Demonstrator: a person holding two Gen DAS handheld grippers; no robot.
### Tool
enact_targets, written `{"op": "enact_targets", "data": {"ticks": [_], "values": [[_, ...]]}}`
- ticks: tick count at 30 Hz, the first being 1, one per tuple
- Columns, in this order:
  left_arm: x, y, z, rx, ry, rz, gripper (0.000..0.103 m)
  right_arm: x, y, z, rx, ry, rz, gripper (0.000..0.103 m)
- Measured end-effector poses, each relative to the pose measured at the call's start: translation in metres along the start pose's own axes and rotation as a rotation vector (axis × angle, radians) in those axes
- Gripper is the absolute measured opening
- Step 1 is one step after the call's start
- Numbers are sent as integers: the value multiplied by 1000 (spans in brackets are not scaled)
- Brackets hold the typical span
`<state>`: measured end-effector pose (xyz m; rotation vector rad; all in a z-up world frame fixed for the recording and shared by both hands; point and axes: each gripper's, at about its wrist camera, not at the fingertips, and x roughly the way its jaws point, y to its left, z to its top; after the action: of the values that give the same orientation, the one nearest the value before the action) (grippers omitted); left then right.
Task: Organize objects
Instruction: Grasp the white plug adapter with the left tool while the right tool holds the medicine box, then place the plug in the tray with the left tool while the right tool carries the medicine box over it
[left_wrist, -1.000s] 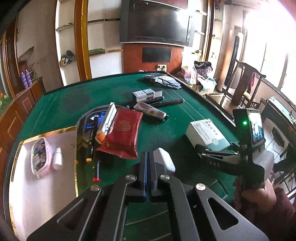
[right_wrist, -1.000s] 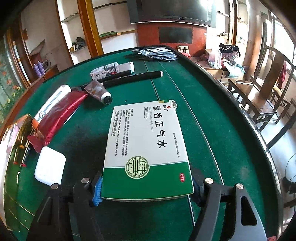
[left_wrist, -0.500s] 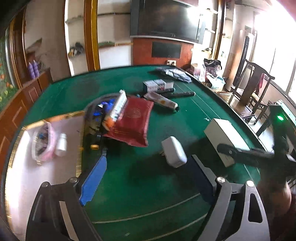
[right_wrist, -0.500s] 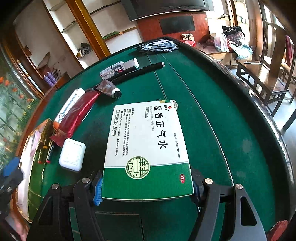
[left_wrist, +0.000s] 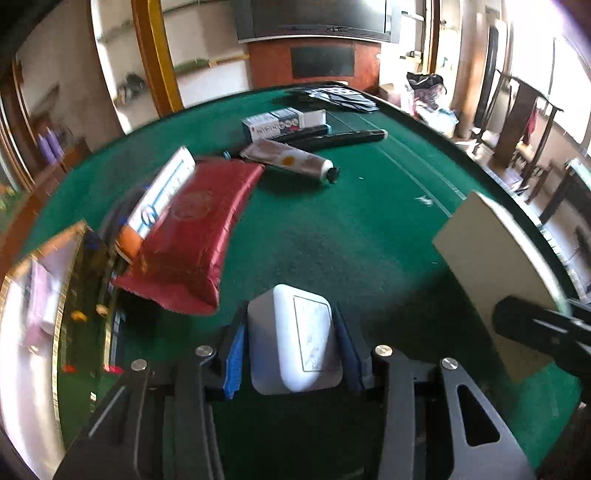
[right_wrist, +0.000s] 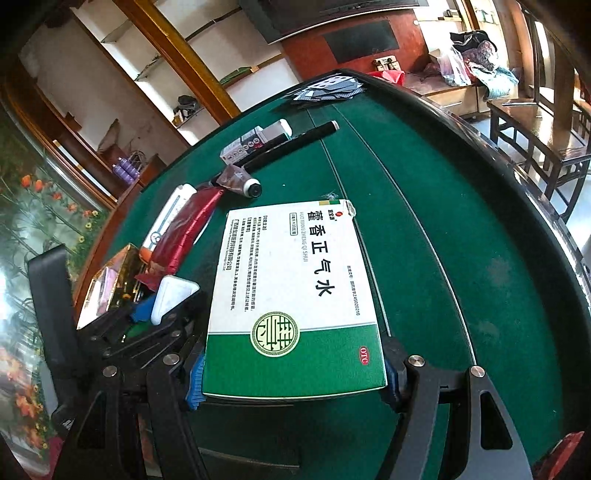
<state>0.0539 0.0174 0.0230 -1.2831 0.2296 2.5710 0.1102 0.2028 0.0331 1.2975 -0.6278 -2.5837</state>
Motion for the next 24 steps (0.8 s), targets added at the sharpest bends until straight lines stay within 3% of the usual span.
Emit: {"op": "enact_targets", "data": {"ticks": [5, 9, 11, 15, 18, 21, 24], "values": [[-26, 24, -11, -97, -13, -85, 42, -5, 9, -1, -14, 2, 40, 75], [-76, 59, -17, -183, -59, -152, 42, -15, 33, 0, -66, 3, 79, 75], [-104, 85, -19, -215, -90, -148, 42, -18, 55, 3, -101, 9, 117, 75], [-151, 149, -24, -269, -131, -40, 43, -20, 111, 11, -181, 49, 242, 75], [-168, 201, -26, -292, -125, 124, 43, -10, 160, 21, -207, 112, 366, 75], [-161, 249, -28, -323, -68, 219, 43, 16, 213, 35, -188, 219, 493, 75], [-135, 287, -31, -352, -22, 280, 43, 56, 266, 38, -206, 287, 473, 75]]}}
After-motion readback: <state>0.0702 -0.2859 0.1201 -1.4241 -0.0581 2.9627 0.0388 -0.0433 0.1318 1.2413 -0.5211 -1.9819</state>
